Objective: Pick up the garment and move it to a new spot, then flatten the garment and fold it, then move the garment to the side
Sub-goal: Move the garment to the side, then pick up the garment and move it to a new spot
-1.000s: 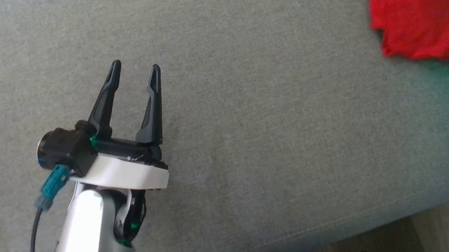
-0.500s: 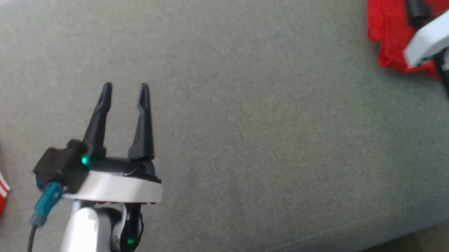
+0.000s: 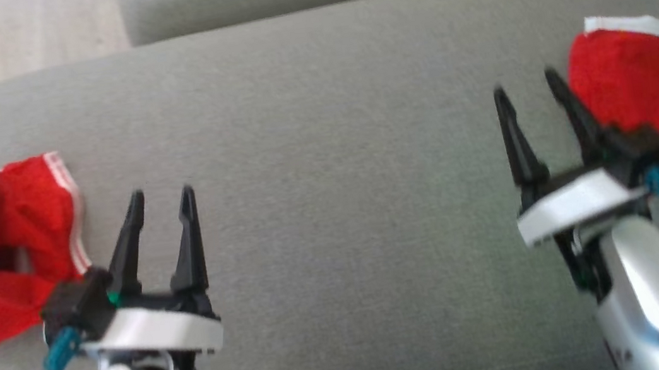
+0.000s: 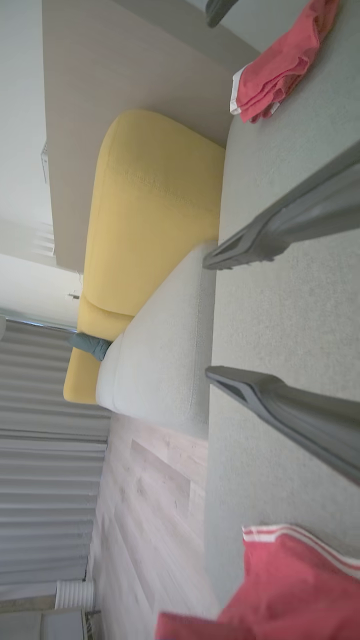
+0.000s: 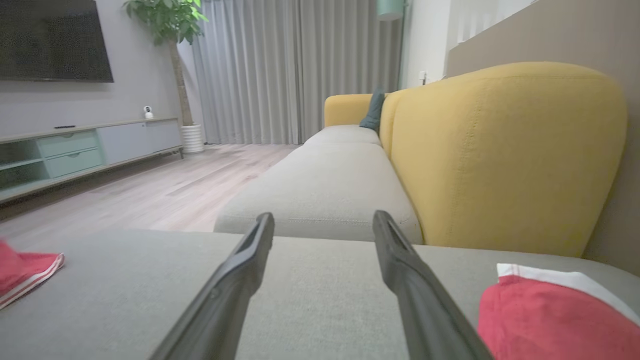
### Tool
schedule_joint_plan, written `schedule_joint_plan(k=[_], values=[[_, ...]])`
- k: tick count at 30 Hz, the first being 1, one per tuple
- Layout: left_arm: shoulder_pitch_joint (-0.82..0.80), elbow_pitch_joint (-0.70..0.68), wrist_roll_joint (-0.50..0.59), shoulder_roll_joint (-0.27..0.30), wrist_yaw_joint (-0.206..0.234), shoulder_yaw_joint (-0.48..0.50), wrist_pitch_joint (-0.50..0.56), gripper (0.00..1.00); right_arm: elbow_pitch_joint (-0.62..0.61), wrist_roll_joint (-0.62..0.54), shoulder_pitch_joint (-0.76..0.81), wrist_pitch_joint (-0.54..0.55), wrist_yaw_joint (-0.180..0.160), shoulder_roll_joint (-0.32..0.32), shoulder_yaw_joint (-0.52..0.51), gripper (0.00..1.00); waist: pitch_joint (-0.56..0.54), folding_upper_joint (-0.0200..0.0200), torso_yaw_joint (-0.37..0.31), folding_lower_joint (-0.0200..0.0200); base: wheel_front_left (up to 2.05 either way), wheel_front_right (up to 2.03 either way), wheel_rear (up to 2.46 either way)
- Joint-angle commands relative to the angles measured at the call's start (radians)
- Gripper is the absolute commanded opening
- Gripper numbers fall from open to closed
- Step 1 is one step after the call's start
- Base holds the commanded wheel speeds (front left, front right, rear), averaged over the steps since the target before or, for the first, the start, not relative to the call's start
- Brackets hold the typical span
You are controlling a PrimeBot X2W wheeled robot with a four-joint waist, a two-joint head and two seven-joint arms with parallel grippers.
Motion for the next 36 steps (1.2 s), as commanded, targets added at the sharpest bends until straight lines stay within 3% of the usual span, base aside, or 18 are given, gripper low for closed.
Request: schedule_joint_plan(k=[1, 14, 36], values=[[0.001, -0.035, 0.003, 0.003, 0.003, 0.047, -0.005, 1.00, -0.026, -0.006, 0.012, -0.025, 0.007, 0.013, 0.011, 1.00, -0.039, -0.0001, 0.041, 0.0001, 0.00, 0.00, 0.00], [0.109, -0.069, -0.003, 0.002, 0.018, 0.053, -0.005, 1.00, -0.025, 0.066, 0.178, -0.082, 0.007, 0.018, 0.017, 1.00, -0.084, -0.0001, 0.084, 0.0001, 0.00, 0.00, 0.00], [0.109, -0.096, 0.006, 0.002, 0.019, 0.034, -0.005, 1.00, -0.061, 0.087, 0.203, -0.085, 0.007, 0.018, 0.007, 1.00, -0.081, -0.0001, 0.071, 0.0001, 0.00, 0.00, 0.00]])
